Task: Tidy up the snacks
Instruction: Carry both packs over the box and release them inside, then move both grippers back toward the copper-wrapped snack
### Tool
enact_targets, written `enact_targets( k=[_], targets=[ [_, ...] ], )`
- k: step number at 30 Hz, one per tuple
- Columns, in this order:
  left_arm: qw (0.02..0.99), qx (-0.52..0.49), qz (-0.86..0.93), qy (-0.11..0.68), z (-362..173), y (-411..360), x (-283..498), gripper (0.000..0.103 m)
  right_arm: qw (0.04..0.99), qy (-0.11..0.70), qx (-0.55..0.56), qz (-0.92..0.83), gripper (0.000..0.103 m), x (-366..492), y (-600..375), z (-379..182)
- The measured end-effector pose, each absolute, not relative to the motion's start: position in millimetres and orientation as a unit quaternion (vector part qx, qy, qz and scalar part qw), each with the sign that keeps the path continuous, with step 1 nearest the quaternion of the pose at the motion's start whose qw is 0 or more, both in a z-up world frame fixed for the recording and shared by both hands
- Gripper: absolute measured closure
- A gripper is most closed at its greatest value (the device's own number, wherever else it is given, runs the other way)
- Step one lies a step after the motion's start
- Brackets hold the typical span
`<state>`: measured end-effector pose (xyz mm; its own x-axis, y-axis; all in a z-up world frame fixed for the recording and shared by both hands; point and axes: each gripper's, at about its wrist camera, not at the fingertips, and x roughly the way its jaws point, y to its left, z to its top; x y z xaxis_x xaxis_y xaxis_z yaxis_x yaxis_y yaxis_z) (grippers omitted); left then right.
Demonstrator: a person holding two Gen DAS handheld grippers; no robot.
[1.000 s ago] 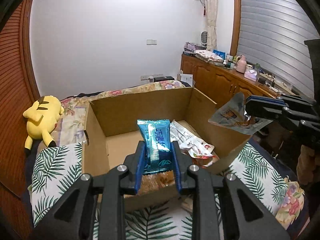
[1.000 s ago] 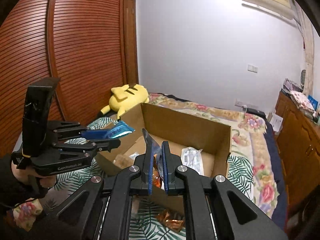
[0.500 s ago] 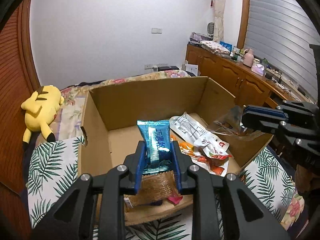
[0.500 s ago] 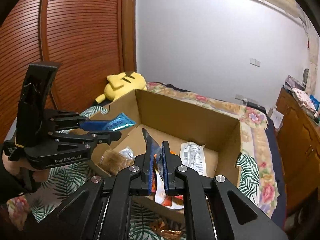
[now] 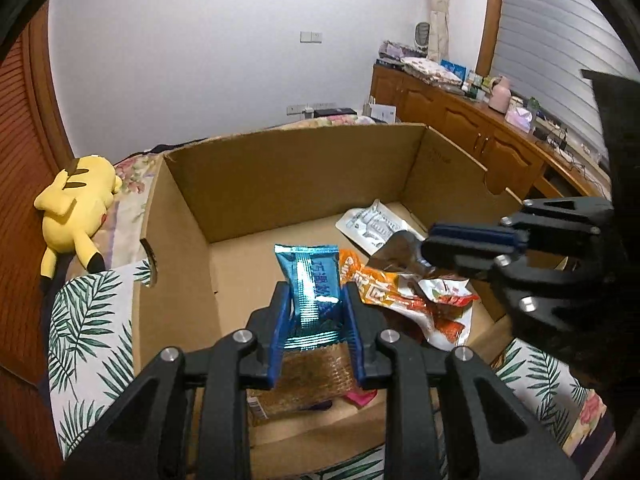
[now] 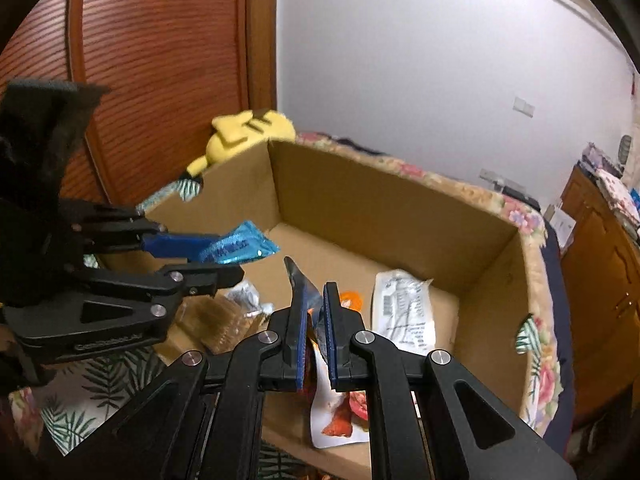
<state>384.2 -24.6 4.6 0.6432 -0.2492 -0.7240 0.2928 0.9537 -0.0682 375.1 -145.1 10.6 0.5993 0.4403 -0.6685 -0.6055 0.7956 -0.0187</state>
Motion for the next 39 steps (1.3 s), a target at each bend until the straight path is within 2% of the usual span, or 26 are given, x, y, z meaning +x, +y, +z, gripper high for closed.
enact_targets(
  k=[16,23,25,31,32,34,37,39],
  targets=[
    [0.911,0.019,-0.135,0.390,7.0,-15.2,379.0,0.062,0.878,0.370,-0.096,0.289,0.094,383.8,-151.0,-10.8],
    [0.918,0.017,-0.123,0.376,14.2,-10.9,372.1,0.052,0.888,0.358,-0.079,0.278,0.082,376.1,-158.0,-5.1],
    [0.921,0.021,-0.118,0.371,16.3,-11.9,369.6,0.052,0.891,0.353,-0.077,0.273,0.071,373.9,-159.5,-2.5],
    [0.927,0.025,-0.106,0.359,21.4,-13.3,357.4,0.048,0.905,0.334,-0.063,0.256,0.046,362.5,-170.0,7.9],
    [0.927,0.025,-0.106,0.358,22.2,-12.5,355.2,0.047,0.907,0.331,-0.062,0.252,0.045,359.7,-172.3,10.1],
    [0.928,0.024,-0.110,0.355,24.0,-12.4,349.6,0.044,0.911,0.324,-0.057,0.250,0.035,352.9,-178.5,14.7],
    [0.931,0.023,-0.115,0.347,26.9,-12.9,339.0,0.034,0.914,0.314,-0.045,0.254,0.022,339.2,-190.3,21.4],
    [0.933,0.022,-0.117,0.340,29.3,-14.2,330.4,0.033,0.916,0.308,-0.039,0.256,0.017,327.5,-199.1,24.7]
  ],
)
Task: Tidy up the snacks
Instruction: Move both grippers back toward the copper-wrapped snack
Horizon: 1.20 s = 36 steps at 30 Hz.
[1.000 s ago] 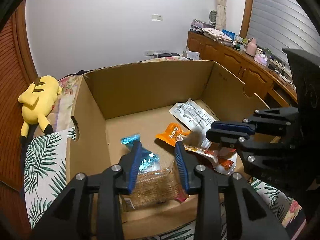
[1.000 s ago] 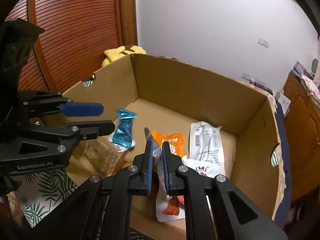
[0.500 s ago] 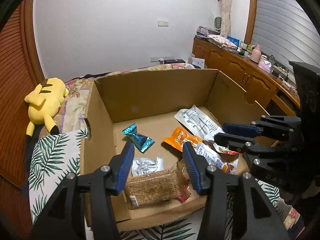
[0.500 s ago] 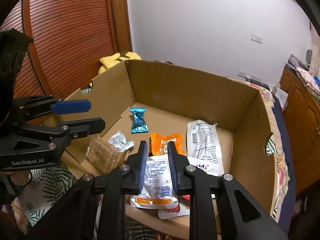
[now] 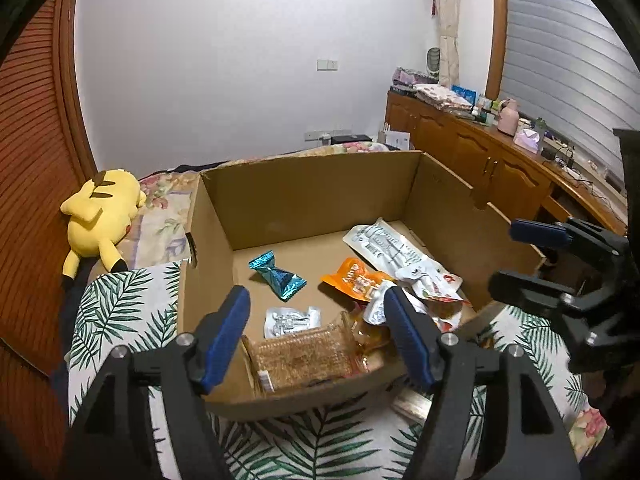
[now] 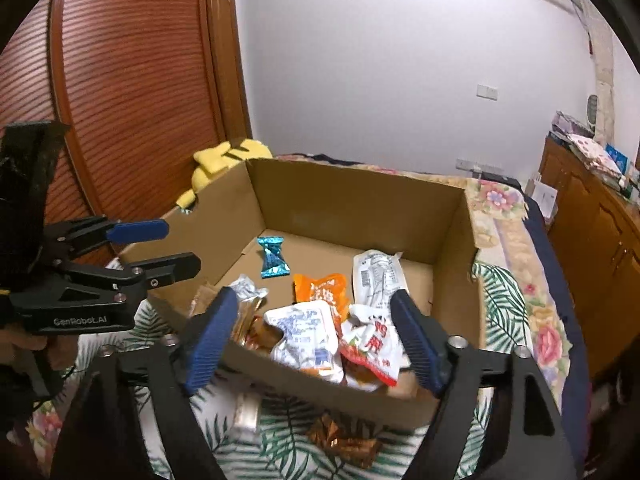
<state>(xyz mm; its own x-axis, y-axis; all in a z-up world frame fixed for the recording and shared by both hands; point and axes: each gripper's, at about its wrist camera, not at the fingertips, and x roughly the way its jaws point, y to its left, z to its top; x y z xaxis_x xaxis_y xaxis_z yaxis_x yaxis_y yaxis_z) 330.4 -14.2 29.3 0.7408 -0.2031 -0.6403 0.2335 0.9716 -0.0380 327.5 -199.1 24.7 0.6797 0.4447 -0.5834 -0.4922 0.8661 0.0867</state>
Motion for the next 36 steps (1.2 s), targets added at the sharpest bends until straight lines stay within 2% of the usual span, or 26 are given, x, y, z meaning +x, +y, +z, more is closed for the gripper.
enact_targets(
  k=[10,20,36],
  targets=[
    [0.936,0.024,-0.136,0.323,36.2,-24.4,282.2,0.032,0.919,0.293,-0.045,0.261,0.016,268.6,-229.0,21.0],
    [0.939,0.007,-0.140,0.314,25.5,-32.1,238.7,0.032,0.907,0.315,-0.071,0.270,0.017,247.3,-229.5,-12.4],
    [0.927,0.001,-0.124,0.354,-21.3,-42.1,231.1,0.032,0.870,0.381,-0.109,0.292,0.023,280.3,-212.0,-63.8]
  ],
)
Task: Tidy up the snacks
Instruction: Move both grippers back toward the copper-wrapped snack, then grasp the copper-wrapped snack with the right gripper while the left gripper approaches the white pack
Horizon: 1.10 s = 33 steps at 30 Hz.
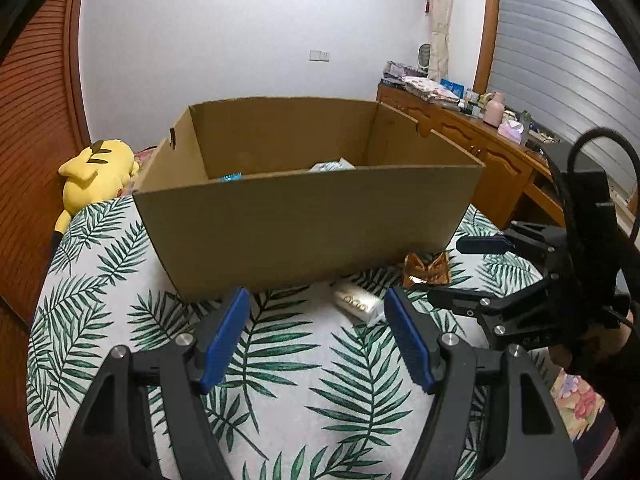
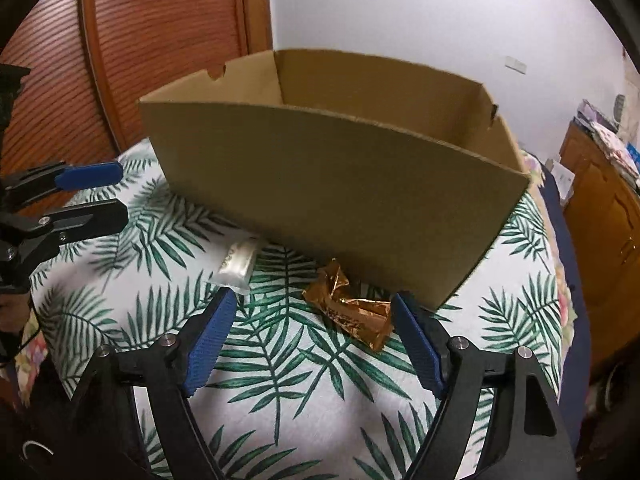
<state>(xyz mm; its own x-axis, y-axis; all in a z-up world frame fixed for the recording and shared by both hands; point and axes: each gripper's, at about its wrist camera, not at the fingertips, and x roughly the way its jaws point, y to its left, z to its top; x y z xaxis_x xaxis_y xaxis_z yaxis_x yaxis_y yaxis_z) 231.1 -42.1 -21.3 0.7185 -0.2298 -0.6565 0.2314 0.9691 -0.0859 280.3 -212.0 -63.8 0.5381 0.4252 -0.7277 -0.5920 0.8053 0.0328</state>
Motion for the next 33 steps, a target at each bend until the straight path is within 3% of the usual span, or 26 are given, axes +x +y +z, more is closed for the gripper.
enact_targets(
  k=[14,20,24,26,28,33],
  targets=[
    [0.919,-0.007,-0.127,0.374,-41.4,-47.4,234.8,0.033,0.844,0.429,-0.116,0.299,0.037,307.4,-204.5,-86.3],
    [0.917,-0.006,-0.126,0.379,-47.1,-49.7,236.5,0.033,0.841,0.438,-0.117,0.297,0.048,305.2,-208.4,-90.6],
    [0.916,-0.003,-0.127,0.381,-48.8,-54.8,238.7,0.033,0.841,0.440,-0.113,0.294,0.056,303.8,-209.9,-94.0],
    [0.915,-0.002,-0.127,0.383,-49.3,-58.0,241.6,0.033,0.841,0.439,-0.108,0.295,0.066,302.7,-213.1,-93.3],
    [0.914,-0.004,-0.128,0.384,-49.8,-61.7,245.3,0.033,0.848,0.435,-0.112,0.281,0.084,300.5,-217.0,-92.1],
    [0.908,-0.007,-0.128,0.398,-55.8,-74.6,259.0,0.033,0.854,0.430,-0.083,0.281,0.087,298.7,-230.0,-91.4]
  ],
)
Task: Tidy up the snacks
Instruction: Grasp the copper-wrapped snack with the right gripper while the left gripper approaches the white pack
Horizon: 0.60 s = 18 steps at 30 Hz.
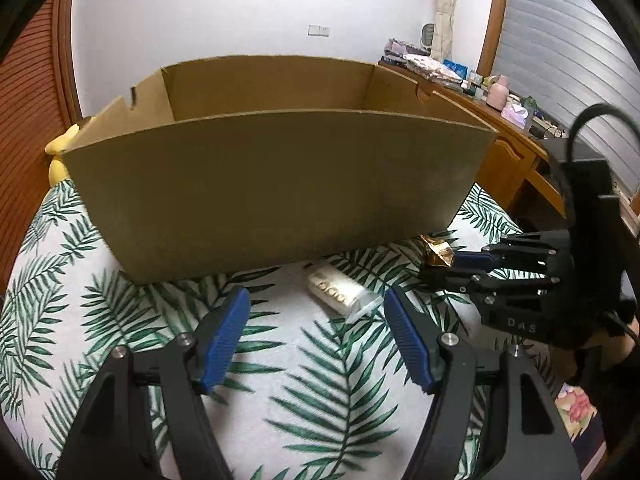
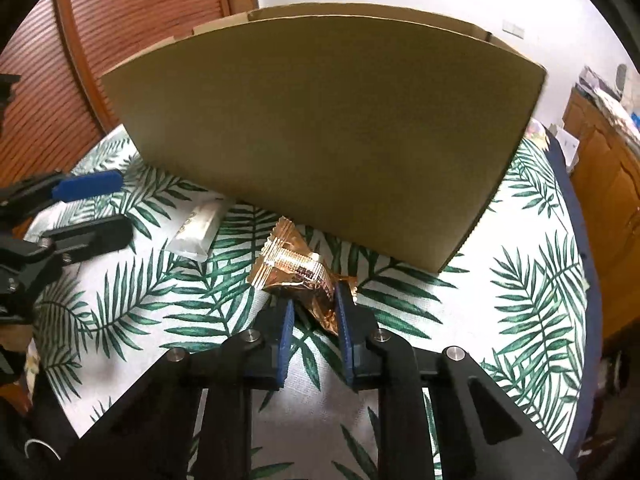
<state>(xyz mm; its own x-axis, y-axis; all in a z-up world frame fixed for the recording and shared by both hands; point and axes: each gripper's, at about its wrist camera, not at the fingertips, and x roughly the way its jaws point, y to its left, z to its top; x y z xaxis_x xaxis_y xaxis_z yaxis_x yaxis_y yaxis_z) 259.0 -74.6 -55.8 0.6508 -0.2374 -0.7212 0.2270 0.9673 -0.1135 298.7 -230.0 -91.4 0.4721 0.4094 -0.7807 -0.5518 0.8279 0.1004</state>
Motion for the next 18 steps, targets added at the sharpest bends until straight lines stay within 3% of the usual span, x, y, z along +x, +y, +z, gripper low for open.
enact_targets(
  k=[7,18],
  targets=[
    [0.903,0.001,-0.117,0.413,-67.1,-91.9,273.1,0.033,0.870,0.402,-0.062,0.278,0.088,285.4,-243.7,-79.7],
    [0.893,-0.006,-0.101,0.438,-80.7,-104.6,298.0,0.053,0.889,0.365,-0.031,0.275,0.088,251.2,-265.7,-71.9]
  ],
)
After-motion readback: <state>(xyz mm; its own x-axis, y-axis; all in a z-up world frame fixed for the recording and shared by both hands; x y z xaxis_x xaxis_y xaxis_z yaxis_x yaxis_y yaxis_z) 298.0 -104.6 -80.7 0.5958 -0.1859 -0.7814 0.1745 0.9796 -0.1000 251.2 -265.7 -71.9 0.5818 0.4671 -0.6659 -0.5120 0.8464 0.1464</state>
